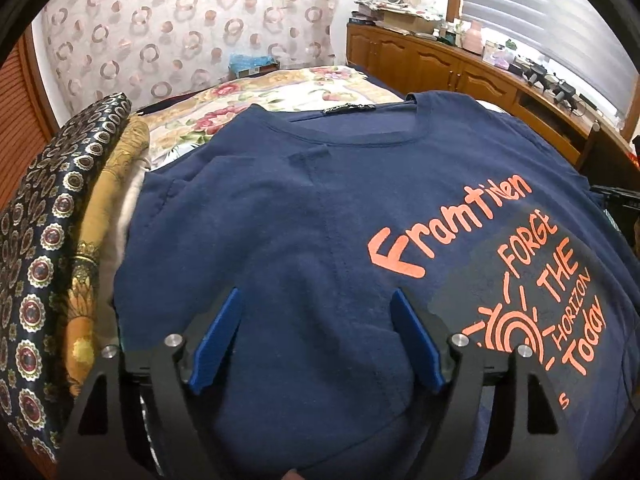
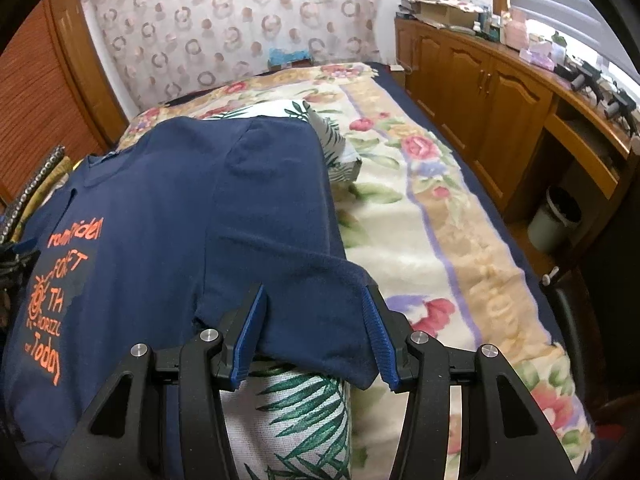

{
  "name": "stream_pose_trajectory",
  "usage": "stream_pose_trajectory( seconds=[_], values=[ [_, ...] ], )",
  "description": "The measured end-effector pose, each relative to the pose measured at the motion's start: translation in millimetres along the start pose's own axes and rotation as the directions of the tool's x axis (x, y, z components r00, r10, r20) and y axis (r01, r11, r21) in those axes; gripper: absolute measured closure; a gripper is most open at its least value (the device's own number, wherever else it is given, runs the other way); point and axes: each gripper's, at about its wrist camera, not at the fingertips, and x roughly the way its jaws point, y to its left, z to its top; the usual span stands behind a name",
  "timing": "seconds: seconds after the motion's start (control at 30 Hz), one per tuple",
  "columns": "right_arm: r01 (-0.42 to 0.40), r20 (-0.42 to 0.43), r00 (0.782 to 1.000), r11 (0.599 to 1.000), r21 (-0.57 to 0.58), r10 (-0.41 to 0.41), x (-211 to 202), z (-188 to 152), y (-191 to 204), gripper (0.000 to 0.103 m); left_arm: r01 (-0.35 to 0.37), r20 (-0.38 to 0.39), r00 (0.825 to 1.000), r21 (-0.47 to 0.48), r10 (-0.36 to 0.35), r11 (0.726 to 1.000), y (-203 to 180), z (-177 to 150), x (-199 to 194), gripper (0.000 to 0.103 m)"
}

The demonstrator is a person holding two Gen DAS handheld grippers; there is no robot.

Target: Fold small clothes

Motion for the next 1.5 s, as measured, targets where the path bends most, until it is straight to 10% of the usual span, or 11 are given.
stream_pose_trajectory(
  seconds=[0.23, 0.57, 0.83, 1.2, 1.5],
  values=[
    [-0.009, -0.005, 1.000, 1.000, -0.001, 0.009, -0.3, 0.2, 0.8, 0.058, 0.002, -0.003, 1.000, 0.007, -0.002, 1.000, -1.2, 0.8, 0.8, 0.021],
    [0.085, 0.011, 0.996, 0.993, -0.082, -0.085, -8.1, 0.1, 18.9, 0.102, 0.004, -0.004, 1.000, 0.007, -0.004, 1.000, -2.3, 1.9, 1.6, 0.017],
    [0.108, 0.140, 0.986, 0.984, -0.140, -0.088, -36.7, 21.4, 49.0, 0.103, 0.011, -0.008, 1.000, 0.014, -0.011, 1.000, -4.4, 1.3, 2.8, 0.012],
    [-0.073, 0.099, 0.990, 0.964, -0.257, 0.102, -18.3, 31.5, 124.4, 0.103, 0.011, -0.007, 1.000, 0.013, -0.011, 1.000, -4.9, 1.6, 2.6, 0.011],
    [0.003, 0.100, 0.995, 0.975, -0.223, 0.019, -14.2, 26.6, 107.0, 0.096, 0.011, -0.008, 1.000, 0.013, -0.011, 1.000, -5.0, 1.7, 2.6, 0.011]
  ],
)
